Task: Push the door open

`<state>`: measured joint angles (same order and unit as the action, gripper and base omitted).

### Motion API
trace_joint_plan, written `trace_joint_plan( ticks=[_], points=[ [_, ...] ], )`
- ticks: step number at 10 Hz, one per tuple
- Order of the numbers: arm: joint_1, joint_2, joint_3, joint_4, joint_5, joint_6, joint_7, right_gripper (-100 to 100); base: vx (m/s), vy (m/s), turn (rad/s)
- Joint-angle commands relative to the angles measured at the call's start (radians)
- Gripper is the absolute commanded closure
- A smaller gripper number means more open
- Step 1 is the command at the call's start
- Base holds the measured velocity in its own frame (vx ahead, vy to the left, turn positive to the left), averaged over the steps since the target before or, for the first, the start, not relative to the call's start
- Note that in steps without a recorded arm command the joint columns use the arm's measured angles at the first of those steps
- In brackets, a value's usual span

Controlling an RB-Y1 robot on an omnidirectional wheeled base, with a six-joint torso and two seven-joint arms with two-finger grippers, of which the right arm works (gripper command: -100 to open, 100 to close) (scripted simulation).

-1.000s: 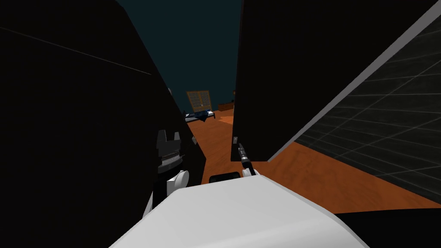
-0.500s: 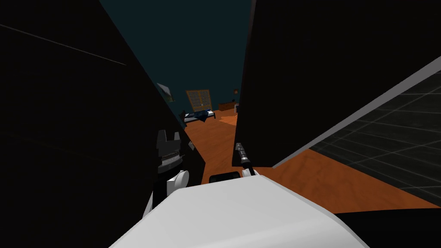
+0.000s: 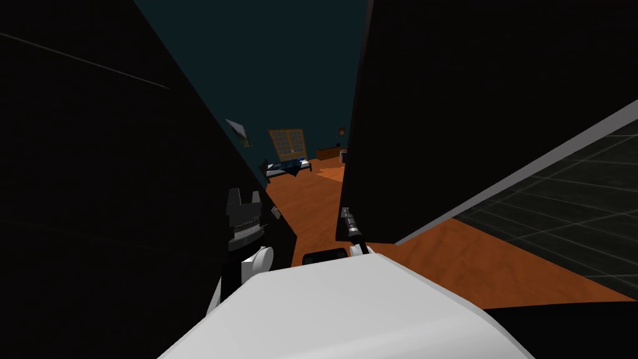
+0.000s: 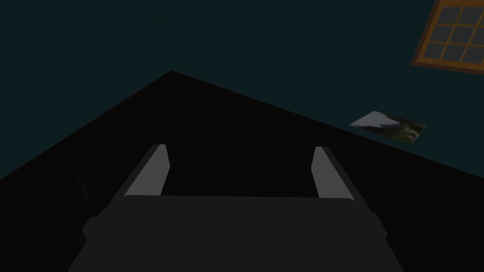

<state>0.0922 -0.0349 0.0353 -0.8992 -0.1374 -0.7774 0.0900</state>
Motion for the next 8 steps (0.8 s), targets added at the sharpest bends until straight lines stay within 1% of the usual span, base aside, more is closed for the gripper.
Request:
trace_joint_plan(
  ticks=[1,3,4,5,6,8],
  points=[
    [0.001,0.0,0.0,0.0,0.0,-0.001,0.0,100,-0.01,0.001,-0.001],
    [0.001,0.0,0.0,0.0,0.0,-0.001,0.0,100,-0.003,0.001,-0.001],
    [0.001,-0.011,-0.011,0.001,-0.005,0.002,0.006,100,0.101,0.008,-0.049],
    [0.001,-0.015,-0.016,0.0,-0.008,0.003,0.008,100,0.175,0.061,-0.073],
    [0.001,-0.02,-0.023,0.0,-0.011,0.003,0.011,100,0.197,0.008,-0.067],
    [0.0,-0.028,-0.037,-0.001,-0.018,0.005,0.018,100,0.189,-0.02,-0.039]
  ],
)
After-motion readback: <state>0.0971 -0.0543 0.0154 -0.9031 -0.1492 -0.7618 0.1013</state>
